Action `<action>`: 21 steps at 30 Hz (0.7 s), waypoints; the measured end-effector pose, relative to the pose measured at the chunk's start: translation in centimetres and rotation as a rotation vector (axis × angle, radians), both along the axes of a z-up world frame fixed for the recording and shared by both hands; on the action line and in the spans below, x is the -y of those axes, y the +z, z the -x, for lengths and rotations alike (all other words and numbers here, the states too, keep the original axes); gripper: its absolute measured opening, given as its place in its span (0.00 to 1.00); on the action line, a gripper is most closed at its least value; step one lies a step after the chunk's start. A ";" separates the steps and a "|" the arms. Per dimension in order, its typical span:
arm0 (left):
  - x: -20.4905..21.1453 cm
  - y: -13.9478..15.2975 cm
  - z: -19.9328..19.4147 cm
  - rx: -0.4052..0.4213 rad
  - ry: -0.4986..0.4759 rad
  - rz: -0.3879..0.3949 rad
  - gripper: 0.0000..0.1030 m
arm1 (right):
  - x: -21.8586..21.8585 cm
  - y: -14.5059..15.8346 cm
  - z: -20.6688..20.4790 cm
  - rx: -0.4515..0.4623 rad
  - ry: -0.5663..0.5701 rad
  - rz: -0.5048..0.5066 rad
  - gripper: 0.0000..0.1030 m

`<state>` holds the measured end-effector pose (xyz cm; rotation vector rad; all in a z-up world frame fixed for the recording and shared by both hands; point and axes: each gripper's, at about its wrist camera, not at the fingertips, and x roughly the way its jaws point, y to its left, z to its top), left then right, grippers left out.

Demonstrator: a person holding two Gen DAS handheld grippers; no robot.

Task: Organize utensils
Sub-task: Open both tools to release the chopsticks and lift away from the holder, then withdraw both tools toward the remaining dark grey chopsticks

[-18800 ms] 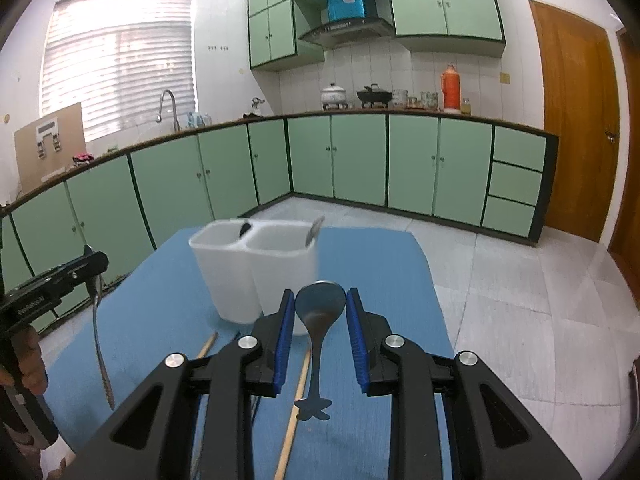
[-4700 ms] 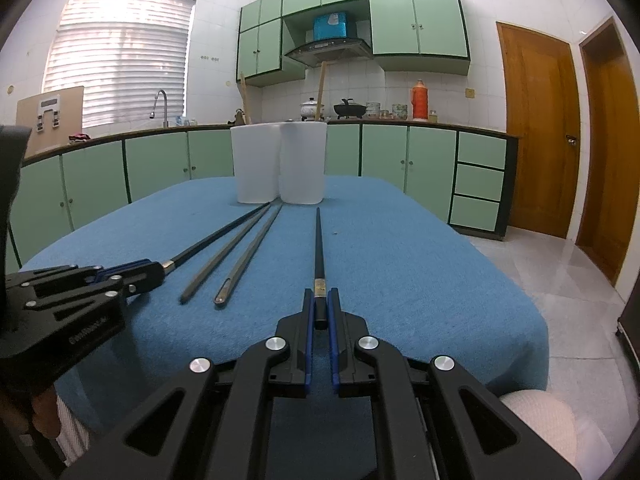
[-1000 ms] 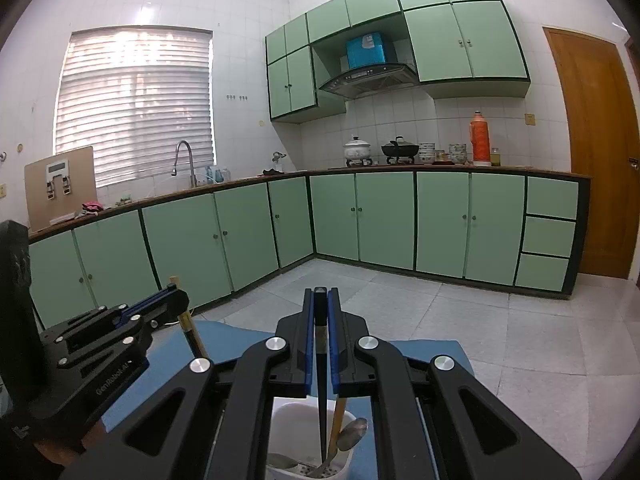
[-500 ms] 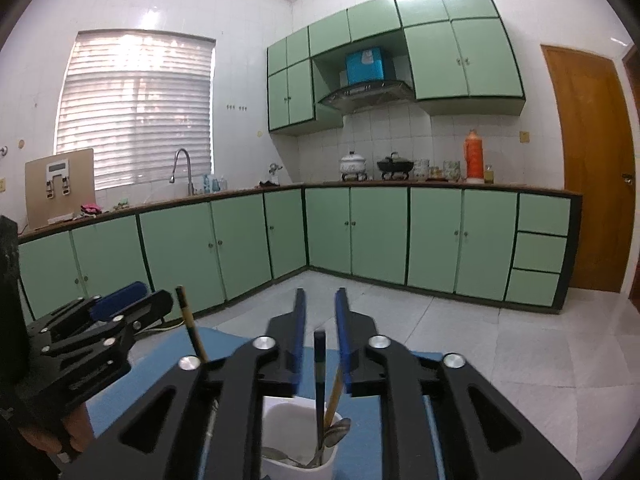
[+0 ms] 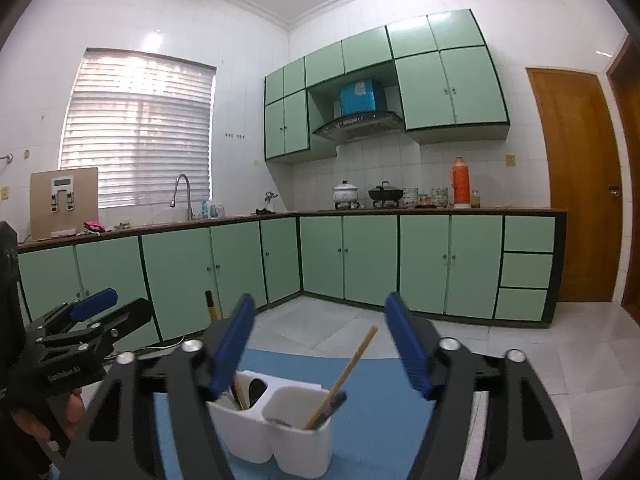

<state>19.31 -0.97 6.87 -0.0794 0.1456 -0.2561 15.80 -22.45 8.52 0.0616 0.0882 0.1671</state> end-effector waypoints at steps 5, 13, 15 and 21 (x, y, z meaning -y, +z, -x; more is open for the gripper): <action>0.0 -1.0 2.5 0.001 0.002 -0.002 0.92 | 0.3 -1.0 2.9 0.013 -0.012 -0.019 0.83; -0.5 -3.9 6.2 -0.044 0.001 0.007 0.95 | 1.8 -3.4 6.6 -0.004 -0.047 -0.097 0.94; -0.8 -5.1 7.3 -0.054 0.008 0.001 0.95 | 2.1 -4.2 7.5 -0.018 -0.064 -0.095 0.94; -1.8 -7.4 9.3 -0.102 0.033 -0.002 0.95 | 2.6 -6.3 8.9 -0.069 -0.094 -0.090 0.94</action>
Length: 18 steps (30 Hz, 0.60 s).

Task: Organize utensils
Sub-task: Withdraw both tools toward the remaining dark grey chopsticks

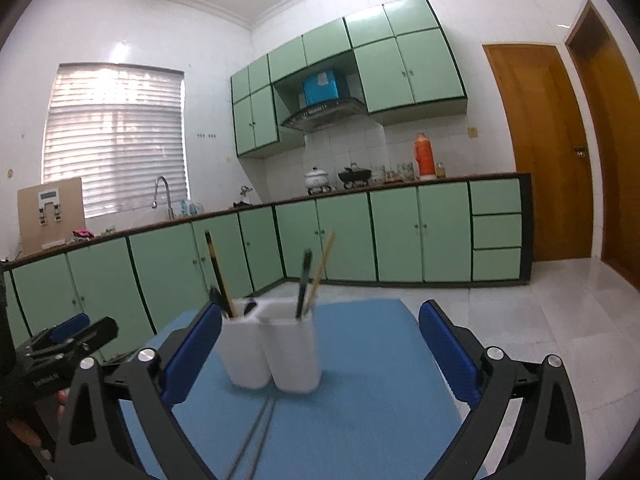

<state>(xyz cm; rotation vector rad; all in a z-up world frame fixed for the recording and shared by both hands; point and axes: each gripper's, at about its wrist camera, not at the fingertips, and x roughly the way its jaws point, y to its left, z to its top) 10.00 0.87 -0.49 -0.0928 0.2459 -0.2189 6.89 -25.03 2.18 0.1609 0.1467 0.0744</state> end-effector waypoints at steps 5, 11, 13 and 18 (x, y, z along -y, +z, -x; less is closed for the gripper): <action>-0.8 -2.1 1.9 -0.037 0.029 -0.019 0.95 | 0.0 -2.9 1.6 -0.067 -0.011 -0.008 0.94; -1.4 -5.0 3.8 -0.093 0.054 -0.046 0.95 | -1.0 -7.2 3.7 -0.144 -0.039 0.011 0.94; -1.4 -6.4 4.5 -0.118 0.059 -0.063 0.95 | -1.4 -8.8 4.4 -0.166 -0.044 0.006 0.94; -1.3 -9.0 6.2 -0.150 0.058 -0.114 0.95 | -3.2 -11.7 6.2 -0.193 -0.056 0.044 0.94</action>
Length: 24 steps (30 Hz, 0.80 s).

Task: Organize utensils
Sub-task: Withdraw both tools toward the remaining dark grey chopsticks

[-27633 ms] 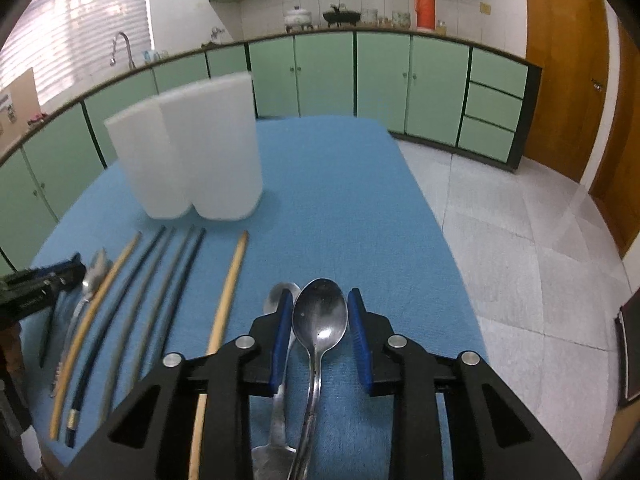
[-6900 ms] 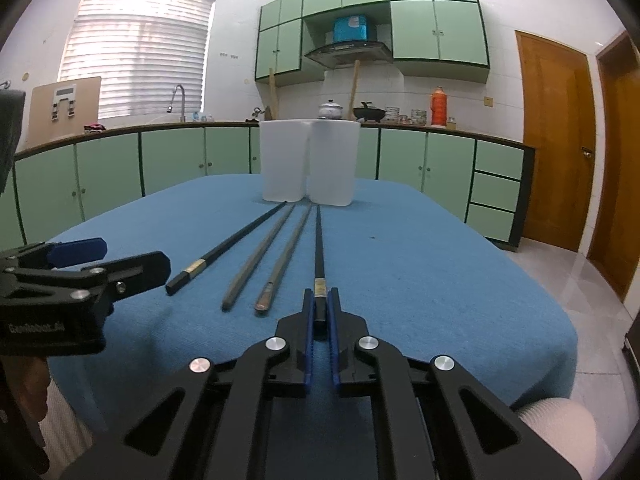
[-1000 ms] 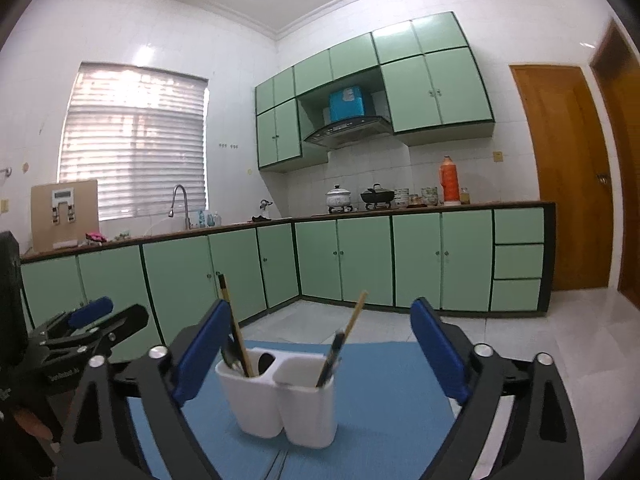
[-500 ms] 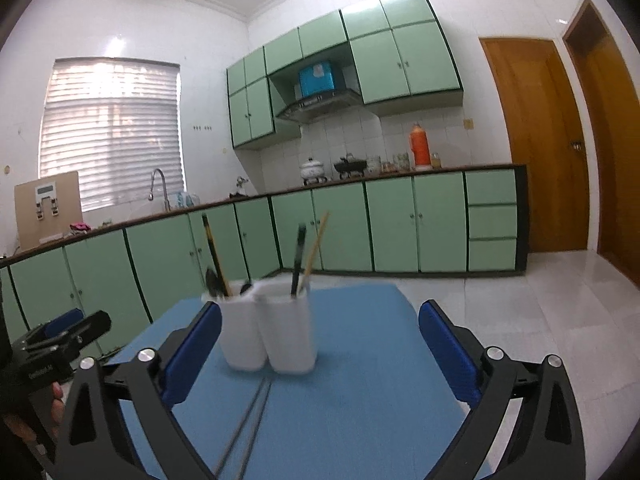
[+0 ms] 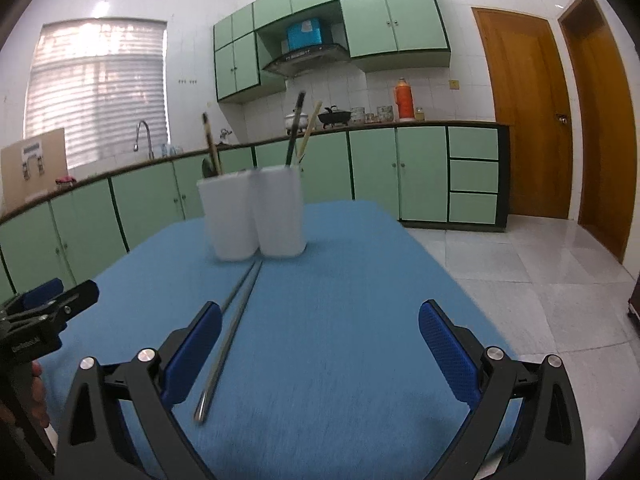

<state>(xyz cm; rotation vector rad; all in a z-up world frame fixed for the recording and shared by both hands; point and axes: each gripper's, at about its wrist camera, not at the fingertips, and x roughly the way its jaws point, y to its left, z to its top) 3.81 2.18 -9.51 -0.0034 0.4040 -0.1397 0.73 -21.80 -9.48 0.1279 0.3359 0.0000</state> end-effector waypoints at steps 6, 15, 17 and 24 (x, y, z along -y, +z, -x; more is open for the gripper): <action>-0.5 -1.7 1.4 -0.017 0.002 -0.020 0.95 | -2.1 -2.1 1.5 0.010 -0.007 0.026 0.94; -1.0 -2.5 2.1 -0.022 0.006 -0.017 0.95 | -4.8 -3.3 2.3 0.036 0.031 0.088 0.93; -1.1 -2.7 2.0 -0.024 0.005 -0.020 0.95 | -5.3 -3.5 2.3 0.037 0.040 0.095 0.93; -1.3 -2.9 2.5 -0.026 0.007 -0.004 0.95 | -5.7 -3.9 2.3 0.037 0.048 0.105 0.84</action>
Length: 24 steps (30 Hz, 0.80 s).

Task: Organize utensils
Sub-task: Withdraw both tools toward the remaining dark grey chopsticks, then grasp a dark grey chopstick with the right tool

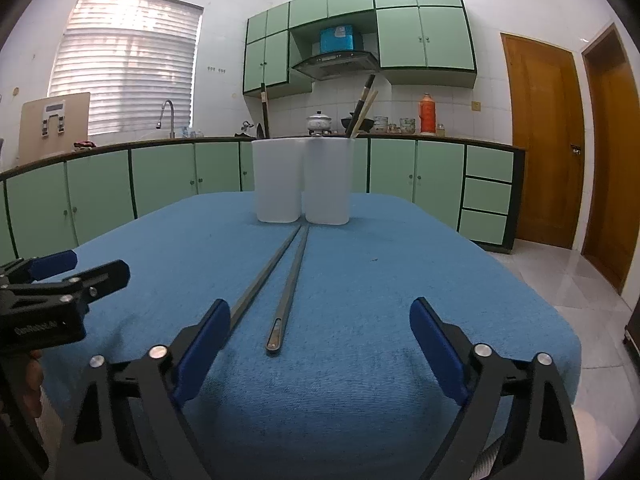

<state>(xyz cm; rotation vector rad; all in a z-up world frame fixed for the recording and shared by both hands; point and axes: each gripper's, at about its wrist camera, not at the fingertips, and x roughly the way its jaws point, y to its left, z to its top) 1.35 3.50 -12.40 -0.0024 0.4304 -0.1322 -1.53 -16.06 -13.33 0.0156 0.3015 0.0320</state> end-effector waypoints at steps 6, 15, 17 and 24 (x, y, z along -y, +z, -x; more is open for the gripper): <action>-0.4 0.7 0.4 0.011 -0.002 0.016 0.95 | -0.3 -0.2 0.1 -0.001 0.006 0.007 0.71; -1.2 0.9 0.7 0.021 -0.001 0.039 0.95 | -1.1 -0.9 -0.5 -0.029 0.021 0.024 0.51; -1.6 0.9 0.7 0.020 0.002 0.048 0.95 | -1.3 -0.9 -0.5 -0.030 0.019 0.023 0.47; -1.9 1.0 0.7 0.025 0.008 0.054 0.95 | -1.3 -1.1 -0.7 -0.025 0.005 0.018 0.38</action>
